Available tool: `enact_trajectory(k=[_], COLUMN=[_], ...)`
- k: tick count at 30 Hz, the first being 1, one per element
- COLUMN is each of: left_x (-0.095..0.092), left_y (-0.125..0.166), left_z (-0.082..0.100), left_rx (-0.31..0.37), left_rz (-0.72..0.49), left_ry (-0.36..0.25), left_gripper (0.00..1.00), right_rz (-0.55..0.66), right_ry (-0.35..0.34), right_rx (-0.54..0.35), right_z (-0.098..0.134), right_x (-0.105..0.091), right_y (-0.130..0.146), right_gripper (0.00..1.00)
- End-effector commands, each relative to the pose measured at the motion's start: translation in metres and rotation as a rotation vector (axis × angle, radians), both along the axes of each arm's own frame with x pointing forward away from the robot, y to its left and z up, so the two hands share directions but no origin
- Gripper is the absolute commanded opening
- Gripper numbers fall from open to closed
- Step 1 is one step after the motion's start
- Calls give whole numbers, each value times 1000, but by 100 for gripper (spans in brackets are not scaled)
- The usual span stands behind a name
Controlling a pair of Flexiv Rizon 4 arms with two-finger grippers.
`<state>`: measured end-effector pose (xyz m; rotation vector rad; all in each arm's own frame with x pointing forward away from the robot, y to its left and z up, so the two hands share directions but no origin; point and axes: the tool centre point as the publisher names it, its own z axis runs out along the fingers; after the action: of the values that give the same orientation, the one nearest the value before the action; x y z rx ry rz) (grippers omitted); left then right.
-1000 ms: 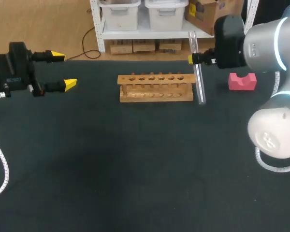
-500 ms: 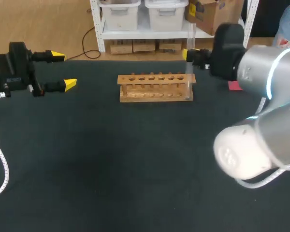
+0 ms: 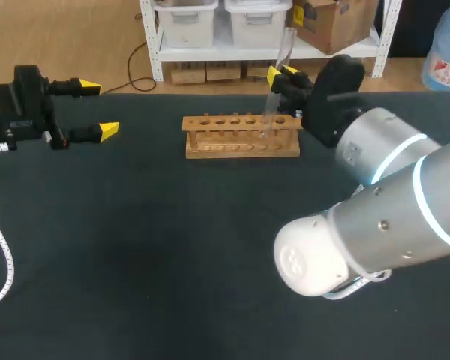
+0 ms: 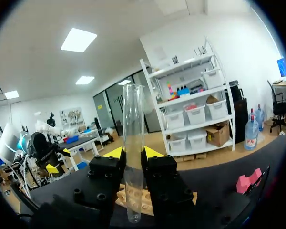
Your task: Grasp the test tube, adjust it, and insert it.
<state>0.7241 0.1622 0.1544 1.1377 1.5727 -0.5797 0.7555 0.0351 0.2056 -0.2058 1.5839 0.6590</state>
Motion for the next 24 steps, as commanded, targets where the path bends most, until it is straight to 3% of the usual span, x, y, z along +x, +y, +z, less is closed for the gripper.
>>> enact_trajectory(k=[1,24], left_x=[-1,-1], left_y=[-1,-1], left_z=[-2,-2], left_rx=[-4,-4], left_rz=[6,6], left_ry=[-9,-9], left_gripper=[100,100], right_rz=[-52,22], right_ry=[-181,-264], right_rx=[102,-66], right_z=[-3,3], right_x=[5,14], right_y=[-1,-2], right_gripper=[0,0])
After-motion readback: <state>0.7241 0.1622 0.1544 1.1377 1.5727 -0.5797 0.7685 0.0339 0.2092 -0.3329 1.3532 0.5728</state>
